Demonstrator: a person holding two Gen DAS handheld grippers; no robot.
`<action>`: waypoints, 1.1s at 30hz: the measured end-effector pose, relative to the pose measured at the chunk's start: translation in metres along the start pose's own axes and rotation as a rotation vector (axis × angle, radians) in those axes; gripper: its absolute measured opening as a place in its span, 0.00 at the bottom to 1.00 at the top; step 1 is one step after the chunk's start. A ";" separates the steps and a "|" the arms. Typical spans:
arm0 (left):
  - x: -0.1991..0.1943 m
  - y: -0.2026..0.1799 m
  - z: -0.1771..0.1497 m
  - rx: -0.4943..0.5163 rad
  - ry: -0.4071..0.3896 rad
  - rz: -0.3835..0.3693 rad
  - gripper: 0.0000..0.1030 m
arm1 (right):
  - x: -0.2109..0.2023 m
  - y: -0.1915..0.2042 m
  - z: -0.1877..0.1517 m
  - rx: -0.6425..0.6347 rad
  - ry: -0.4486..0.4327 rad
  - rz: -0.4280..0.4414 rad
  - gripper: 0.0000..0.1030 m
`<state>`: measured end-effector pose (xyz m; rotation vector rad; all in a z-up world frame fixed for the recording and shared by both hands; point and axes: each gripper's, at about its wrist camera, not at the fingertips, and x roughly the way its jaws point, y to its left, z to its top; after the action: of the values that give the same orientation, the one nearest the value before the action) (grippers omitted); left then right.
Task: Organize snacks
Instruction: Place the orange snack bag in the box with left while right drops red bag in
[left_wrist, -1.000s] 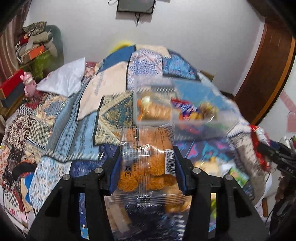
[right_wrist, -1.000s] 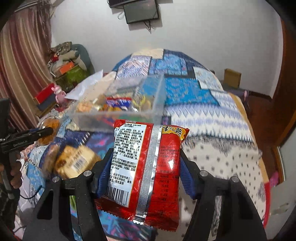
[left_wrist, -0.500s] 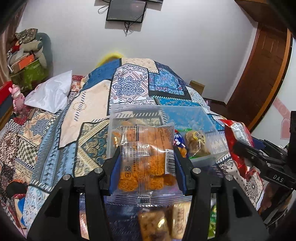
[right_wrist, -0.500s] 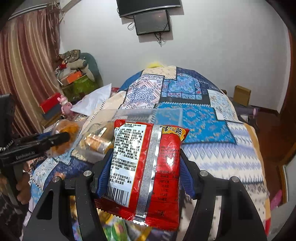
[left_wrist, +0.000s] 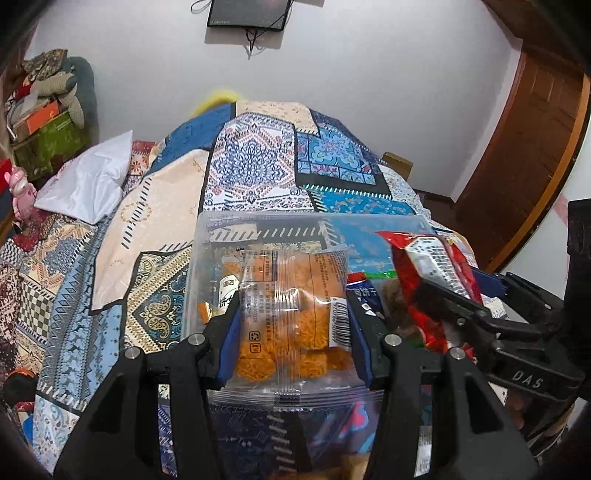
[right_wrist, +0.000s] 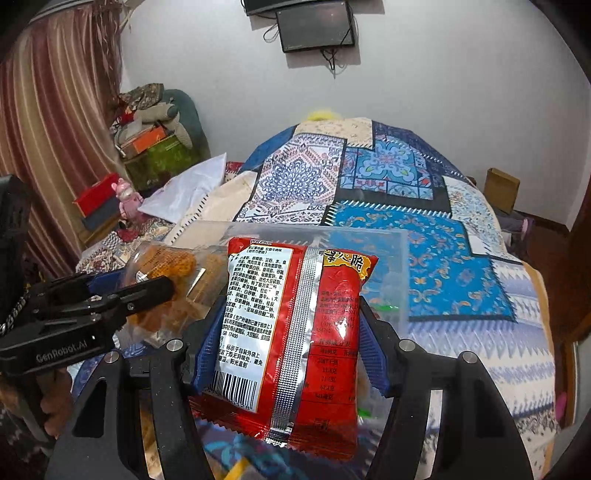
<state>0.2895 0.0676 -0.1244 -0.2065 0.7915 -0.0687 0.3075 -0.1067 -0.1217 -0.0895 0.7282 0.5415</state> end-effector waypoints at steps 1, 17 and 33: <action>0.003 0.001 0.000 -0.004 0.005 0.001 0.49 | 0.005 0.000 0.001 -0.001 0.008 -0.001 0.59; 0.003 0.001 0.000 -0.005 -0.022 0.052 0.72 | 0.011 -0.004 0.000 0.004 0.033 -0.061 0.83; -0.078 -0.008 -0.030 0.076 -0.053 0.091 0.87 | -0.066 0.012 -0.016 -0.032 -0.053 -0.044 0.84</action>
<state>0.2134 0.0656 -0.0892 -0.0993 0.7431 -0.0072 0.2514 -0.1292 -0.0892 -0.1201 0.6645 0.5119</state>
